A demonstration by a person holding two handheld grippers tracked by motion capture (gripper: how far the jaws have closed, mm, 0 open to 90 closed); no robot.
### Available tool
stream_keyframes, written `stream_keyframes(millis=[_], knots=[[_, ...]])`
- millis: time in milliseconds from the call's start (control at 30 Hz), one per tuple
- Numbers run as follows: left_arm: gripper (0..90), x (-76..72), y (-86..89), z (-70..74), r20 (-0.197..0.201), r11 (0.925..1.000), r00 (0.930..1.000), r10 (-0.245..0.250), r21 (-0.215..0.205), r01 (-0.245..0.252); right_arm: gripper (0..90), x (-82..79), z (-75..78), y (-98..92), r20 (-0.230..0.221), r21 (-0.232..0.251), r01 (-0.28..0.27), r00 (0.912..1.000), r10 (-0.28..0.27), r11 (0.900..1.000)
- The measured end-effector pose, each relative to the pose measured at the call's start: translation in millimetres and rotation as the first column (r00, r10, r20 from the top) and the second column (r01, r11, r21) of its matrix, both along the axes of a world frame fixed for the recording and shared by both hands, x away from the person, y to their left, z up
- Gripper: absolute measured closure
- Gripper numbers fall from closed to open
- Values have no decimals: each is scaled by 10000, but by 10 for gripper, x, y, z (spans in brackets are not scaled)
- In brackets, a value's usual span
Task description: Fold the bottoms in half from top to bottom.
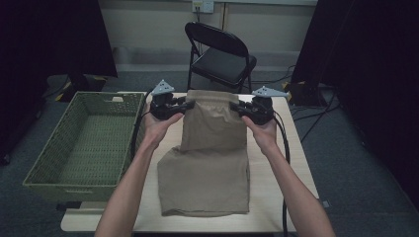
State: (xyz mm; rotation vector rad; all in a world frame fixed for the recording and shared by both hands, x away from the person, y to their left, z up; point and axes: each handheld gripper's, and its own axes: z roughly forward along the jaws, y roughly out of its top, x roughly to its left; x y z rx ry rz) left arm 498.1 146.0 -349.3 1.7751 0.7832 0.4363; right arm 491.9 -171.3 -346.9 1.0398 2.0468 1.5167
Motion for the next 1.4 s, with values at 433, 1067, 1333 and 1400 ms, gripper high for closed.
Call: stream_keyframes(millis=[433,1067,1333,1400], knots=[[639,-514,-20,-112,173,9989,9987,-470,46,469,723,-532,-111,-105,121,0,-600,9981,600,9982],[638,-1012,-55,-554,-882,9882,9860,-1417,468,1462,716,-1135,-550,-169,-603,-715,-1117,9924,1075,9912],[631,-1049,-123,-790,-1723,9713,9692,-1760,1298,1995,708,-1225,-809,-198,-1121,-1196,-1378,9859,1245,9832],[627,-1049,-150,-865,-1999,9649,9623,-1844,1497,2160,707,-1237,-912,-186,-1346,-1448,-1455,9828,1262,9787]])
